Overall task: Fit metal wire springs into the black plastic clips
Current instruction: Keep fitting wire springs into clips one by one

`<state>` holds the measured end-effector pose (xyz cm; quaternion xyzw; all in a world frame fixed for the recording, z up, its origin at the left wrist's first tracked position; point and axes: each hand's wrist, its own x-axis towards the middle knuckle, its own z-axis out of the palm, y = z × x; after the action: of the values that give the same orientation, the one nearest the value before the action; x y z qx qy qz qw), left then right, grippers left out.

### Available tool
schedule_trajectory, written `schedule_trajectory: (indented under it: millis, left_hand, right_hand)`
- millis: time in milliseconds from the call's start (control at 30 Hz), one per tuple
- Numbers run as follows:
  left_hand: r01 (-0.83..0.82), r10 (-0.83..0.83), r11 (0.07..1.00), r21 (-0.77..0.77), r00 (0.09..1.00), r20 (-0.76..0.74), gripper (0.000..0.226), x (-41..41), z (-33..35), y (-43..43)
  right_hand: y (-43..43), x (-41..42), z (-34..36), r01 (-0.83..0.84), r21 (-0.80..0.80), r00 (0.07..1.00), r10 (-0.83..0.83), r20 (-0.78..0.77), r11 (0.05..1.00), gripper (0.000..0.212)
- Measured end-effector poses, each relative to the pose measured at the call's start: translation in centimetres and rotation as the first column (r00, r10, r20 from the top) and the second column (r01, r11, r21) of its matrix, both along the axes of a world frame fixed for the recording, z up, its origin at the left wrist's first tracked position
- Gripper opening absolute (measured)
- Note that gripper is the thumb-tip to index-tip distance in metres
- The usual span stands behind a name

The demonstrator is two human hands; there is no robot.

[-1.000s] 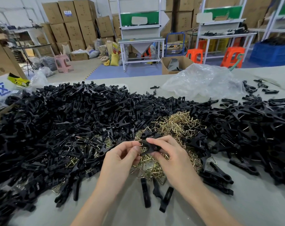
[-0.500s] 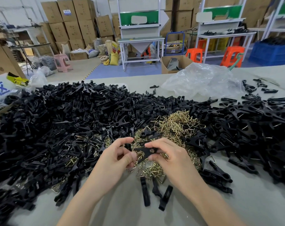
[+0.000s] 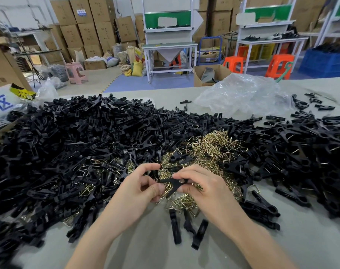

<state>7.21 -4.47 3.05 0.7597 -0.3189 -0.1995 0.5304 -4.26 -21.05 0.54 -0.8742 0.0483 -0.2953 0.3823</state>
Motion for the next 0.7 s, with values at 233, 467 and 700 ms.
schedule_trajectory:
  millis: [233,467,700]
  left_hand:
    - [0.04,-0.05,0.994,-0.099,0.993,-0.102,0.035,-0.31,0.2,0.01]
    - [-0.008,-0.031,0.984,-0.179,0.976,-0.216,0.033,-0.06,-0.02,0.04]
    - [-0.048,-0.039,0.965,-0.256,0.946,-0.323,0.034,-0.11,0.0,0.0]
  right_hand:
    - [0.32,0.01,0.06,-0.04,-0.086,0.999,0.039,-0.007,0.996,0.024]
    - [0.2,0.31,-0.04,-0.018,0.258,1.0,0.018,0.004,0.966,0.044]
    - [0.26,0.38,-0.1,-0.058,0.491,0.998,0.042,0.043,0.869,0.049]
